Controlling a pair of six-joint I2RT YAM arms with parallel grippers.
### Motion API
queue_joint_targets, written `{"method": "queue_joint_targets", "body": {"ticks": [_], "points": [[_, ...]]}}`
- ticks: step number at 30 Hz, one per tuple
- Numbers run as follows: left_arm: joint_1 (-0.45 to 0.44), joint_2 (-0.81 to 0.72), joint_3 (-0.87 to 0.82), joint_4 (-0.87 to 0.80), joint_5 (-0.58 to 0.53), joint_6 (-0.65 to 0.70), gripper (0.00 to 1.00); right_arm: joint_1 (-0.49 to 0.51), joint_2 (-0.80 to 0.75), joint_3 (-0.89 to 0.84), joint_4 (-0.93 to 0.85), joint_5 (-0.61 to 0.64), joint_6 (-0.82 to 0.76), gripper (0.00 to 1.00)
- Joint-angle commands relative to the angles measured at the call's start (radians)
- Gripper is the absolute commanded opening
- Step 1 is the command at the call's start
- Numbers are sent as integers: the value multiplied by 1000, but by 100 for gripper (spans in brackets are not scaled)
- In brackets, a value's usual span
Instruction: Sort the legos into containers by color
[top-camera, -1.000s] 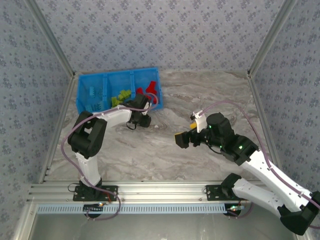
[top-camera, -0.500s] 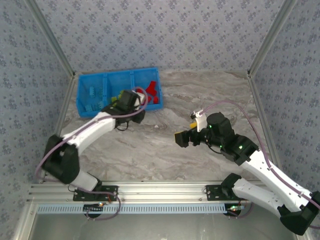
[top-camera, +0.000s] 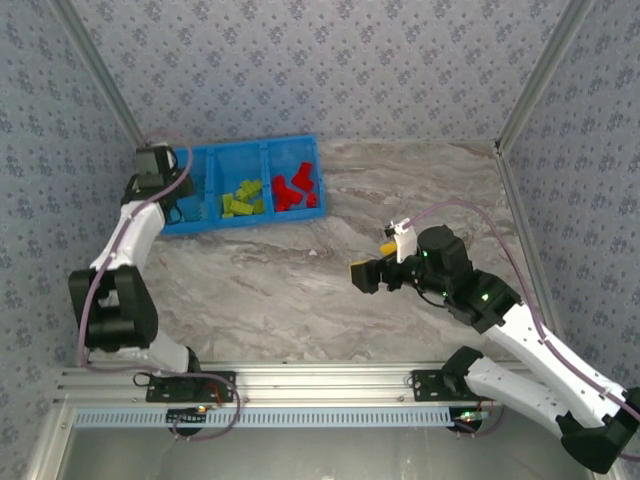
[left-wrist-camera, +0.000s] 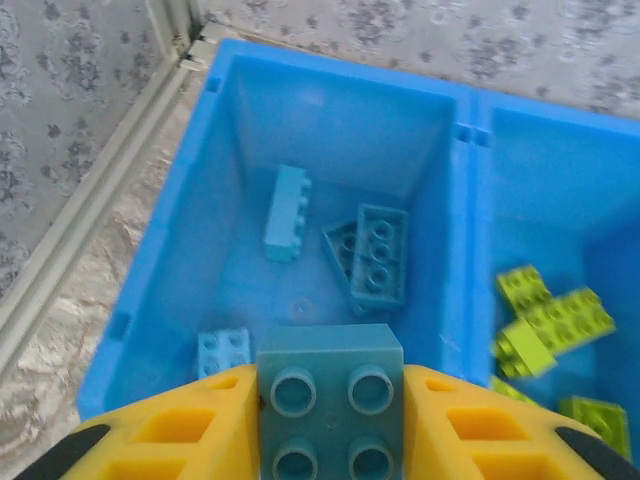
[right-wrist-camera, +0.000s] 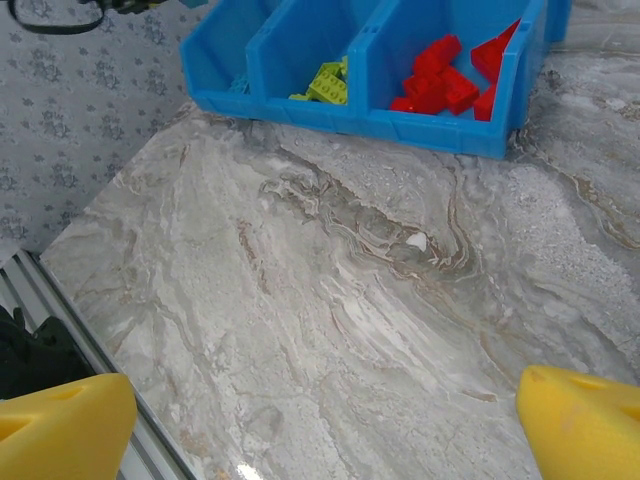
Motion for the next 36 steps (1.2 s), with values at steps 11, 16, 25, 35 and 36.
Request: {"method": "queue_joint_targets", "body": {"ticks": [11, 16, 25, 35, 36], "points": [[-13, -63, 23, 37, 35, -128, 71, -19, -68, -31, -42, 186, 37, 100], [-148, -386, -242, 160, 5, -97, 74, -48, -102, -95, -54, 525, 49, 100], [-417, -783, -757, 302, -216, 114, 83, -369, -103, -413, 331, 790, -114, 100], [-312, -606, -1000, 744, -242, 330, 94, -706, 367, -592, 1084, 571, -226, 100], [-274, -556, -995, 786, -200, 318, 94, -706, 420, -569, 1106, 558, -214, 100]]}}
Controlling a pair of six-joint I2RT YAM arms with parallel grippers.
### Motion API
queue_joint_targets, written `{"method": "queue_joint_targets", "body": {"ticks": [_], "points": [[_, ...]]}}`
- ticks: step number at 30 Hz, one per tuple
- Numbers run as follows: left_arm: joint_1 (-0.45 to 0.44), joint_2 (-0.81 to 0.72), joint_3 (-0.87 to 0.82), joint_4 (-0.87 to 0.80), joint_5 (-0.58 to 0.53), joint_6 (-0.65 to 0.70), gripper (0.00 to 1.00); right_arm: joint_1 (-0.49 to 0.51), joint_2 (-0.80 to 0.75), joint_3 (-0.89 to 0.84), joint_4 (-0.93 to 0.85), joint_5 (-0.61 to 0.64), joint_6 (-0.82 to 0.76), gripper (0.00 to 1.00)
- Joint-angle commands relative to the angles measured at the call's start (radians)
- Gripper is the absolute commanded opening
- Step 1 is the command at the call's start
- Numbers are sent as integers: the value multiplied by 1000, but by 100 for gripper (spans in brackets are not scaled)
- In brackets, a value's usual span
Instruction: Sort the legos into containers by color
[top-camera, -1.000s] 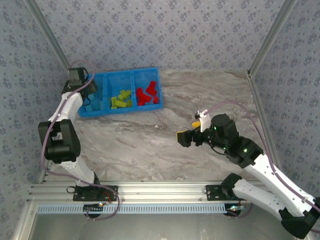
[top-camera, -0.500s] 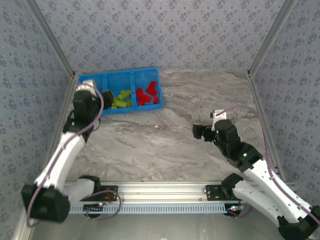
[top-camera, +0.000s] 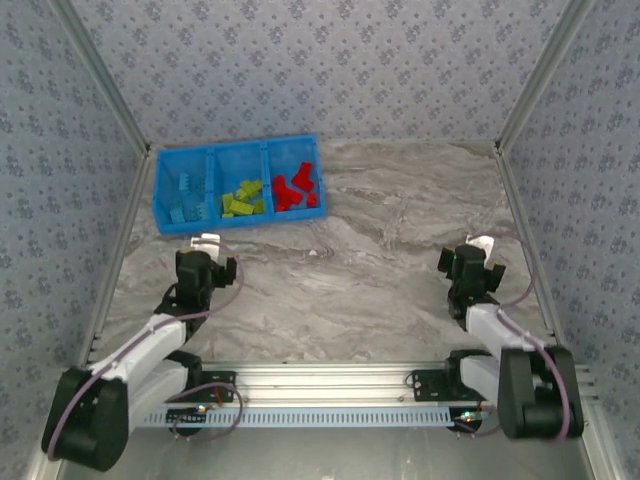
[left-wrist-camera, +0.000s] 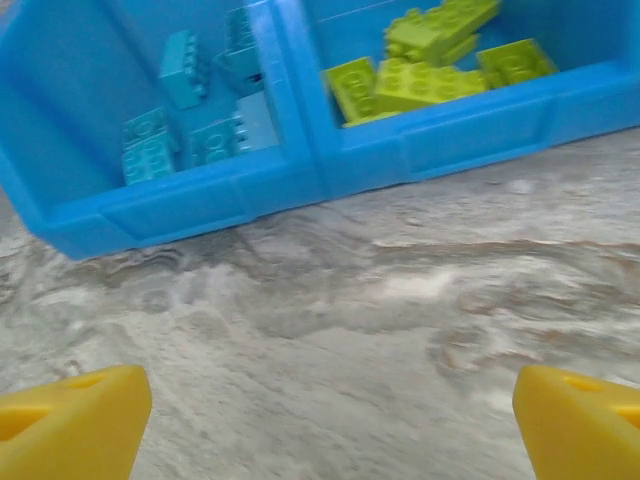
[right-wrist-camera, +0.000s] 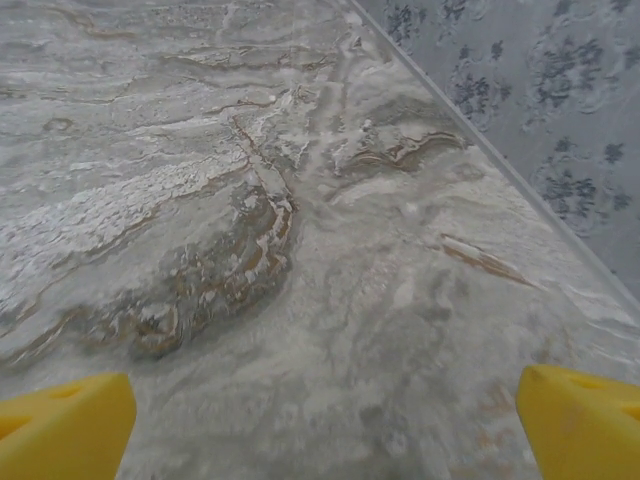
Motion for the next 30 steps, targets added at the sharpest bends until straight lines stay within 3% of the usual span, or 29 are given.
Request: {"method": "queue_joint_targets", "body": {"ticks": [1, 4, 5, 6, 8, 10, 12, 15, 16, 30], "points": [[96, 128, 16, 294, 69, 33, 95, -4, 158, 44, 352, -74, -48, 100], [161, 305, 19, 501, 167, 34, 96, -6, 370, 65, 578, -193, -125, 100], [172, 355, 29, 556, 199, 50, 97, -2, 381, 94, 489, -234, -120, 100], [193, 399, 48, 577, 243, 26, 97, 14, 432, 84, 587, -225, -159, 100], [240, 492, 69, 613, 299, -9, 98, 2, 394, 82, 520, -249, -144, 100], [268, 603, 42, 808, 310, -41, 99, -4, 408, 100, 531, -197, -122, 100], [278, 545, 105, 583, 285, -65, 99, 1, 408, 96, 523, -185, -125, 100], [281, 566, 151, 524, 241, -86, 99, -13, 403, 103, 501, -227, -120, 100], [276, 578, 136, 577, 232, -80, 99, -14, 402, 102, 499, -231, -122, 100], [274, 570, 147, 542, 228, -81, 99, -21, 402, 110, 482, -292, -135, 100]]}}
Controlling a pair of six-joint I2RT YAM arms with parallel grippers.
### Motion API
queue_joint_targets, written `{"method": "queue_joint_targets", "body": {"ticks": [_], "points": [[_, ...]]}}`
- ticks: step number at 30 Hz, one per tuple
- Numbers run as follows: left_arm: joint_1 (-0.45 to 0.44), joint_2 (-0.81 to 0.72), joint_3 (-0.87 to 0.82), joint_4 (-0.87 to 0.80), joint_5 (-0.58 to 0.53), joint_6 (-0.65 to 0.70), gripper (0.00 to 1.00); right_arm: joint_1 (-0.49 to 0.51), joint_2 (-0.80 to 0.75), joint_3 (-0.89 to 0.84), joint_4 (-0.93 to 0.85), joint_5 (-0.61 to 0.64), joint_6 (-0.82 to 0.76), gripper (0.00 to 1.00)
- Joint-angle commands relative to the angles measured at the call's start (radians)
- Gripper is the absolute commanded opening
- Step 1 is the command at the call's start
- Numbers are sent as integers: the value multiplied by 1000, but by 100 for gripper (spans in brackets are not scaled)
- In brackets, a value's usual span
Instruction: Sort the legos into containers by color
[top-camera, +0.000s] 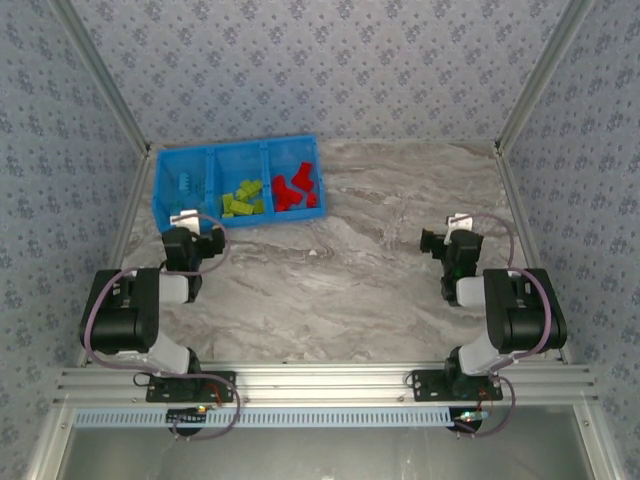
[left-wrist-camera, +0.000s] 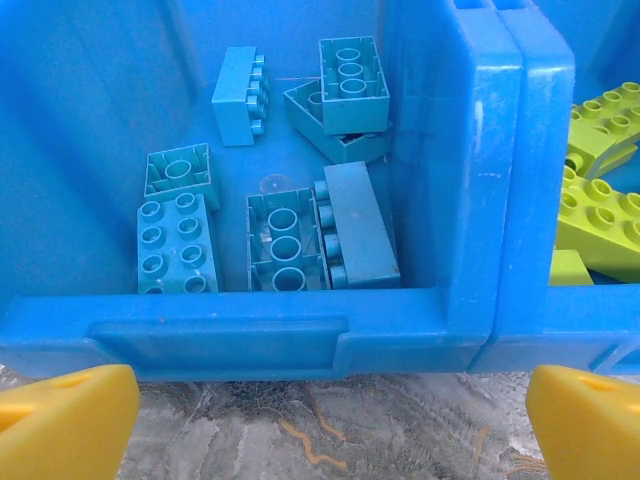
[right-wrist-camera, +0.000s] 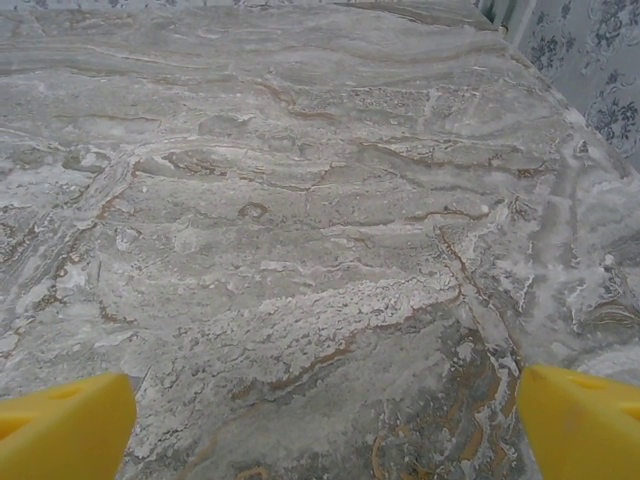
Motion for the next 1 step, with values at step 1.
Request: {"method": "queue_joint_targets", "body": {"ticks": [1], "points": [[-2, -4, 12, 10, -8, -14, 99, -9, -9, 12, 14, -10, -12, 100]]}}
